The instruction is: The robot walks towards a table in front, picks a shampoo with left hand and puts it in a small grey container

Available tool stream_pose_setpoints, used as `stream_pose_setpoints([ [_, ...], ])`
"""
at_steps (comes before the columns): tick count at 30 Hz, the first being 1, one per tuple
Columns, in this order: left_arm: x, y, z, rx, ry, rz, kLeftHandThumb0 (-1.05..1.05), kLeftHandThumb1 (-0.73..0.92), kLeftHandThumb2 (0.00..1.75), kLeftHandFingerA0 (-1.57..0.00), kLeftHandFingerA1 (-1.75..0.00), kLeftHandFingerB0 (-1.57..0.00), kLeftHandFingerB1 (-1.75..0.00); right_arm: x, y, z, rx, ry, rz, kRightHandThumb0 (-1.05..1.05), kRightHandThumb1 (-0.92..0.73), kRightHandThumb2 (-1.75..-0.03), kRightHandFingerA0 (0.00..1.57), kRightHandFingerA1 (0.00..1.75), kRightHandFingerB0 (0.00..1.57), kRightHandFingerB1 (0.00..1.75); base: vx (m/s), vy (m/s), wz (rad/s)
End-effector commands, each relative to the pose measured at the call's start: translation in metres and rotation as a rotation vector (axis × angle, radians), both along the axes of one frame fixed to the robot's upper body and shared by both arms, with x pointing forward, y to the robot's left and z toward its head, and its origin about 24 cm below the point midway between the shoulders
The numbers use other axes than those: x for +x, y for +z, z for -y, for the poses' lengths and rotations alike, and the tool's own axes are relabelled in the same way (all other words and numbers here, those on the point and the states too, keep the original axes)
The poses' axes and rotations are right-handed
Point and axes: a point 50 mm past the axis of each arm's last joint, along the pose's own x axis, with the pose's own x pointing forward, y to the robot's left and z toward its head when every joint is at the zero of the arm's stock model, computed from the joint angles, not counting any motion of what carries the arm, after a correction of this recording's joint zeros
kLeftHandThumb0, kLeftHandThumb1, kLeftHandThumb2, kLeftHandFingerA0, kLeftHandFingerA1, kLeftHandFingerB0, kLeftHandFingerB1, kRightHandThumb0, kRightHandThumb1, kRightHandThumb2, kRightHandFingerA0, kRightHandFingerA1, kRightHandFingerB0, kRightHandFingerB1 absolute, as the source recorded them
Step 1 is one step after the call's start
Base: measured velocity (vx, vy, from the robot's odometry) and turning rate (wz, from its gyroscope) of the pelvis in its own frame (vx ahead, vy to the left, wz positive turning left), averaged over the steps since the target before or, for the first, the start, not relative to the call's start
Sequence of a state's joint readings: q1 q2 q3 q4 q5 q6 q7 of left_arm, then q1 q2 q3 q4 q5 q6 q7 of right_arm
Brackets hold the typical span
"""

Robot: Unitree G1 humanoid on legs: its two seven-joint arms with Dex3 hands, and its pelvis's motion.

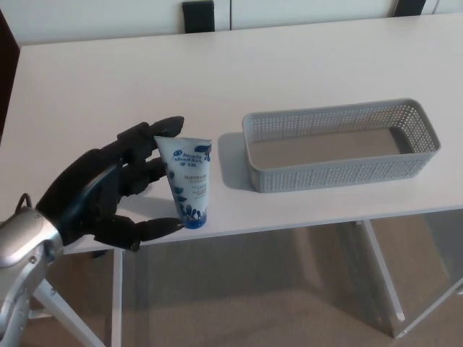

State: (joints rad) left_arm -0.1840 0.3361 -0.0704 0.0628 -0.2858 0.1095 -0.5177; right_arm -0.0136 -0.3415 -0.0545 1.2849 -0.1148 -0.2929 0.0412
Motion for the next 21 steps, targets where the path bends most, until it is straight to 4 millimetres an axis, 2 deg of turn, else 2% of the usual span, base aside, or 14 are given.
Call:
stream_pose_setpoints([
  [1,0.019,-0.02,0.0,0.039,0.093,-0.105,-0.46,0.38,0.67,-0.08,-0.41,0.0,-0.09,-0.001,0.001,0.002,-0.002,-0.005,0.005,-0.26,-0.63,-0.58,0.73,0.49,0.55,0.41,0.0,0.0,0.0],
  [2,0.022,-0.024,0.002,0.067,0.107,-0.112,-0.46,0.38,0.67,-0.08,-0.41,0.0,-0.09,-0.002,0.0,0.001,0.005,-0.009,0.004,-0.26,-0.63,-0.58,0.73,0.49,0.55,0.41,0.0,0.0,0.0],
  [3,0.027,-0.032,0.005,0.108,0.123,-0.126,-0.44,0.35,0.68,-0.13,-0.45,0.0,-0.12,-0.002,0.0,0.0,0.011,-0.008,0.004,-0.33,-0.54,-0.72,0.69,0.57,0.52,0.5,0.0,0.0,0.0],
  [4,0.032,-0.039,0.008,0.153,0.14,-0.157,-0.45,0.36,0.68,-0.35,-0.5,0.0,-0.09,-0.002,-0.001,-0.001,0.025,-0.013,0.003,-0.25,-0.63,-0.58,0.71,0.48,0.54,0.41,0.0,0.0,0.0],
  [5,0.038,-0.048,0.012,0.215,0.147,-0.192,-0.43,0.4,0.7,-0.52,-0.55,0.0,-0.11,-0.003,-0.001,-0.002,0.03,-0.015,0.004,-0.25,-0.64,-0.58,0.73,0.48,0.54,0.41,0.0,0.0,0.0],
  [6,0.045,-0.055,0.021,0.339,0.135,-0.199,-0.38,0.51,0.56,-0.93,-0.51,-0.1,-0.24,-0.002,-0.001,-0.002,0.035,-0.016,0.015,-0.25,-0.64,-0.59,0.72,0.48,0.54,0.42,0.0,0.0,0.0],
  [7,0.048,-0.056,0.024,0.386,0.13,-0.196,-0.38,0.51,0.56,-0.93,-0.51,-0.1,-0.24,-0.001,-0.001,-0.002,0.037,-0.016,0.019,-0.25,-0.64,-0.59,0.72,0.48,0.54,0.42,0.0,0.0,0.0],
  [8,0.053,-0.056,0.034,0.438,0.127,-0.177,-0.23,0.42,0.88,-0.96,-0.81,-0.08,-0.46,0.001,0.0,-0.003,0.042,-0.02,0.035,-0.25,-0.63,-0.58,0.73,0.49,0.54,0.42,0.0,0.0,0.0],
  [9,0.058,-0.053,0.047,0.447,0.118,-0.162,-0.18,0.48,0.93,-1.0,-0.89,-0.17,-0.48,0.005,0.003,-0.001,0.045,-0.026,0.053,-0.25,-0.63,-0.58,0.72,0.49,0.54,0.42,0.0,0.0,0.0],
  [10,0.061,-0.049,0.054,0.448,0.11,-0.144,-0.21,0.69,0.61,-1.12,-0.82,-0.4,-0.35,0.008,0.004,0.0,0.043,-0.029,0.062,-0.26,-0.62,-0.58,0.72,0.48,0.55,0.42,0.0,0.0,0.0],
  [11,0.063,-0.048,0.057,0.449,0.108,-0.137,-0.21,0.69,0.61,-1.12,-0.82,-0.4,-0.35,0.01,0.005,0.0,0.042,-0.031,0.066,-0.26,-0.62,-0.58,0.72,0.48,0.55,0.42,0.0,0.0,0.0],
  [13,0.067,-0.04,0.074,0.401,0.075,-0.118,-0.12,0.77,0.63,-1.09,-0.96,-0.63,-0.4,0.017,0.009,0.004,0.042,-0.032,0.086,-0.26,-0.61,-0.58,0.71,0.48,0.54,0.42,0.0,0.0,0.0],
  [15,0.067,-0.039,0.08,0.375,0.056,-0.116,-0.12,0.76,0.63,-1.1,-0.97,-0.68,-0.42,0.018,0.011,0.006,0.04,-0.029,0.09,-0.26,-0.63,-0.58,0.7,0.47,0.54,0.41,0.0,0.0,0.0],
  [21,0.063,-0.04,0.081,0.39,0.011,-0.09,-0.08,0.79,0.63,-1.07,-1.04,-0.87,-0.54,0.019,0.013,0.008,0.035,-0.011,0.084,-0.26,-0.64,-0.59,0.7,0.47,0.54,0.41,0.0,0.0,0.02],
])
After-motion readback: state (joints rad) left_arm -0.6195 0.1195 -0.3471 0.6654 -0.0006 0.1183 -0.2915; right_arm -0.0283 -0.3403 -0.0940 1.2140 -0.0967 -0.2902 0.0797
